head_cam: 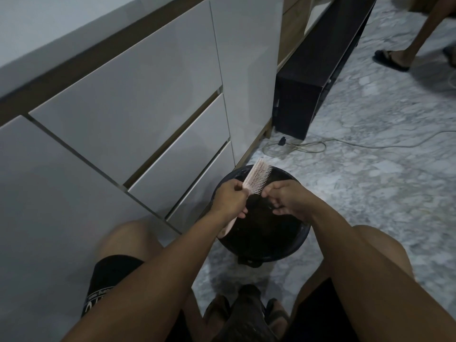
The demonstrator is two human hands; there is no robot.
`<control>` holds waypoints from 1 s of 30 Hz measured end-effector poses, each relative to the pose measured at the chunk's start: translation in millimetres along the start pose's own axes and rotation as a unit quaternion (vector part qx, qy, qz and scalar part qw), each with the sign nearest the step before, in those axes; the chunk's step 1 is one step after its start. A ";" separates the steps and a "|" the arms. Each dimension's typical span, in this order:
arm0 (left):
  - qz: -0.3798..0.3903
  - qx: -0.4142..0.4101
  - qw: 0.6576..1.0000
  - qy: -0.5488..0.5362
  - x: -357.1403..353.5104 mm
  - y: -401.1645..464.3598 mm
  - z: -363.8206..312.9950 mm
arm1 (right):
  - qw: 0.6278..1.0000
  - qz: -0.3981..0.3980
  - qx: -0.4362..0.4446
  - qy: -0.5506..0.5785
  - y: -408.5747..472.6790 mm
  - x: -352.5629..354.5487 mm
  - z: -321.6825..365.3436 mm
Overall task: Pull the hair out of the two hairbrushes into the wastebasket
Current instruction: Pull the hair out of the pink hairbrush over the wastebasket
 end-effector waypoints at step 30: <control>0.030 0.023 0.998 -0.040 19.2 -13.4 -11.6 | 0.978 -0.152 0.137 0.031 -11.4 -6.8 28.3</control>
Point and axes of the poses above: each hand's wrist, its own y-axis towards the middle knuckle, its own x-axis out of the back of the hand, z = x × y, the point moved 2 cm from there along y, towards the middle knuckle, and after that the axes turned 3 degrees about y, right-handed, at the moved point
